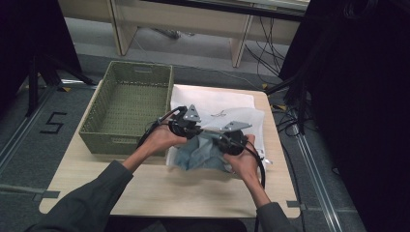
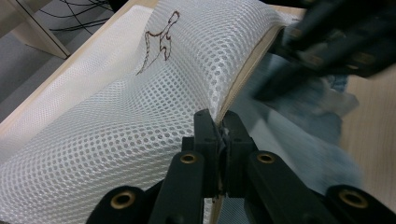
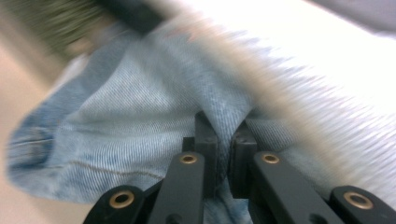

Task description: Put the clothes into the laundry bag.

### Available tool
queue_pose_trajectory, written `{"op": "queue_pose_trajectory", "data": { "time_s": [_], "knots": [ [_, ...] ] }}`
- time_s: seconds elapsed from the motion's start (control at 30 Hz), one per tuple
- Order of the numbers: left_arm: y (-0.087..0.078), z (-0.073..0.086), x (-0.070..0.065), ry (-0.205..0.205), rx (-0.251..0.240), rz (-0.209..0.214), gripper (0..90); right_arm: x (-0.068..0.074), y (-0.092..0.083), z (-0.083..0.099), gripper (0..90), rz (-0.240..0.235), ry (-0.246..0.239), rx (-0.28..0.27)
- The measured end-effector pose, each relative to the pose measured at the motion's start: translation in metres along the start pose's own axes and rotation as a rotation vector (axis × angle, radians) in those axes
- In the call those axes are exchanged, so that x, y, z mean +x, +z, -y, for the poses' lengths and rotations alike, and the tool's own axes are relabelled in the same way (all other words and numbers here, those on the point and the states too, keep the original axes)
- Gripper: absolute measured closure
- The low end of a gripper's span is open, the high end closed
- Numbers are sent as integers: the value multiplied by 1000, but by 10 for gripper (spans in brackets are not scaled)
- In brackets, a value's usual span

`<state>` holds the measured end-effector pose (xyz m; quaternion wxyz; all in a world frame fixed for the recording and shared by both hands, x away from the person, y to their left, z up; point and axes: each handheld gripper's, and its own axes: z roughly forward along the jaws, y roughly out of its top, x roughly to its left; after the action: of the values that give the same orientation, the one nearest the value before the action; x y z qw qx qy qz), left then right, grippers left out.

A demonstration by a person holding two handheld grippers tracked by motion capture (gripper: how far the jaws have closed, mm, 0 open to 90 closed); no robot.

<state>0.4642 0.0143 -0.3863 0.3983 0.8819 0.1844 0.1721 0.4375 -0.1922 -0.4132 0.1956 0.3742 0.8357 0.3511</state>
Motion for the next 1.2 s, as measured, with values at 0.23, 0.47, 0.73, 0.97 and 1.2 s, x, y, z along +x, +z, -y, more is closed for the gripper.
{"op": "queue_pose_trajectory", "data": {
  "time_s": [0.23,0.47,0.73,0.97,1.2],
  "knots": [
    [8,7,1,-17,33,4,862,-25,45,9,845,78,68,33],
    [7,11,8,-37,24,4,859,-20,30,8,524,34,120,3],
    [8,12,8,-53,29,8,857,6,-17,16,435,-61,35,5],
    [8,11,8,-43,34,9,856,38,13,37,415,-109,-52,81],
    [9,12,8,-50,36,13,856,42,55,50,693,-52,-165,191]
  ]
}}
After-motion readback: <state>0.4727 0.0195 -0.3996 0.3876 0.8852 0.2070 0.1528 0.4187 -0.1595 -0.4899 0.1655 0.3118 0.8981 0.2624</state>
